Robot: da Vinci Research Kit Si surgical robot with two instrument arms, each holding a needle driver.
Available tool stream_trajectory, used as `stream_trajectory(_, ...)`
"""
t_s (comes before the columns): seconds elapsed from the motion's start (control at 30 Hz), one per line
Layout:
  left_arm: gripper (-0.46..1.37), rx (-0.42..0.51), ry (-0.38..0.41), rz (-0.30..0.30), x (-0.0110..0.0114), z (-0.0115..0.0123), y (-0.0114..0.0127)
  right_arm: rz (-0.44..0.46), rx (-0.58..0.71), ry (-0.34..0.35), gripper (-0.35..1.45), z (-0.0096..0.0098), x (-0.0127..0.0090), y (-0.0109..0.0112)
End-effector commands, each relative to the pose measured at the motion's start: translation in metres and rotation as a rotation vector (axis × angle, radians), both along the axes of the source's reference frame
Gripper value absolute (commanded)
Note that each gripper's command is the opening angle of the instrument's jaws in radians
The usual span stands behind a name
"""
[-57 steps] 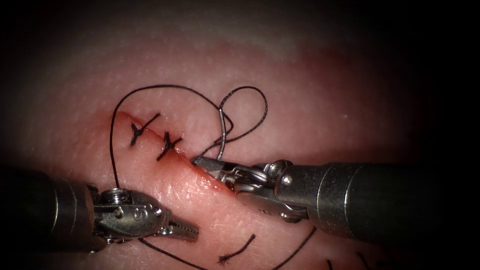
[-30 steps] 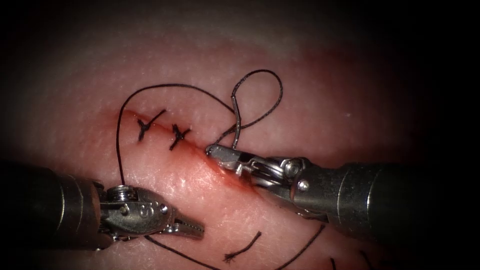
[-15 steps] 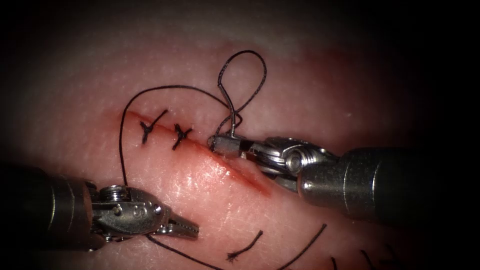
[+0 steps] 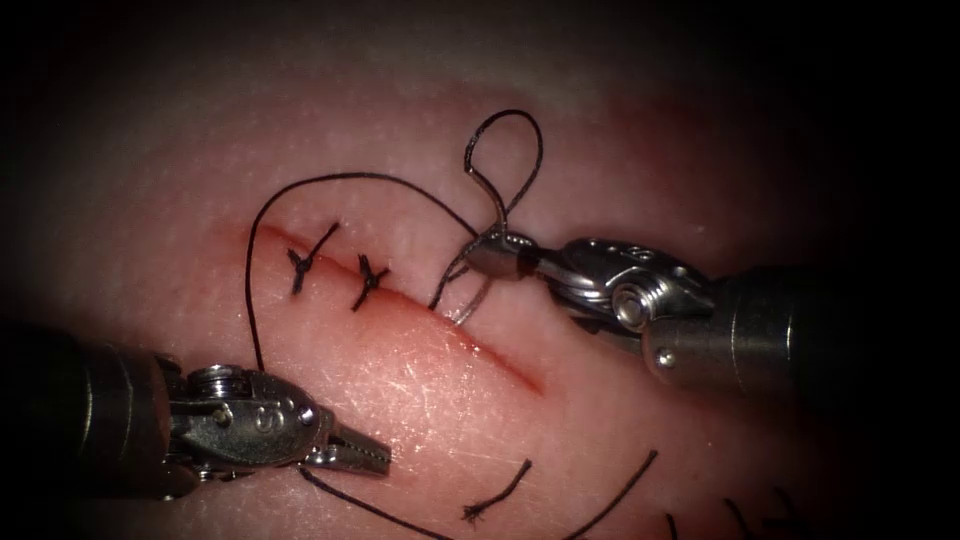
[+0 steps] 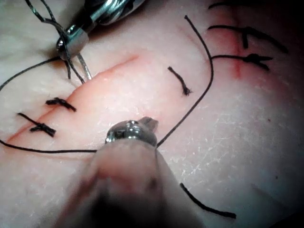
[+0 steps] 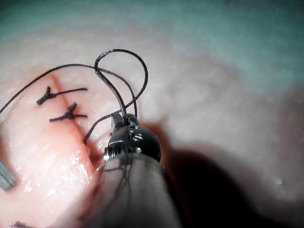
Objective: Wound Closure
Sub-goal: Use the right gripper to throw the needle through the bottom of the wound
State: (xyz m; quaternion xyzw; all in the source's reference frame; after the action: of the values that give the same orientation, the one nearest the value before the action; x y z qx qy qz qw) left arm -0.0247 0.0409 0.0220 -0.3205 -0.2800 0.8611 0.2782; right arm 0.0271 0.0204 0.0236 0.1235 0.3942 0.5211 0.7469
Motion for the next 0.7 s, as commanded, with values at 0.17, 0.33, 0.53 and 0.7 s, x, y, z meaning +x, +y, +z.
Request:
stream_trajectory(0.17, -0.35, 0.001, -0.008, -0.001, 0.0001, -0.0001, 0.0000, -0.061, -0.080, 0.072, -0.35, 0.0002, 0.0005, 0.0002)
stream_trajectory(0.33, -0.35, -0.012, -0.013, -0.024, 0.0004, -0.0004, 0.0008, -0.095, -0.151, 0.159, -0.35, 0.0001, 0.0019, 0.0001)
stream_trajectory(0.53, -0.35, -0.055, -0.002, -0.067, 0.0008, -0.0010, 0.0023, -0.117, -0.168, 0.238, -0.35, 0.0003, 0.0027, 0.0003)
stream_trajectory(0.7, -0.35, -0.071, 0.011, -0.074, 0.0014, -0.0007, 0.0029, -0.160, -0.176, 0.272, -0.35, 0.0006, 0.0025, 0.0006)
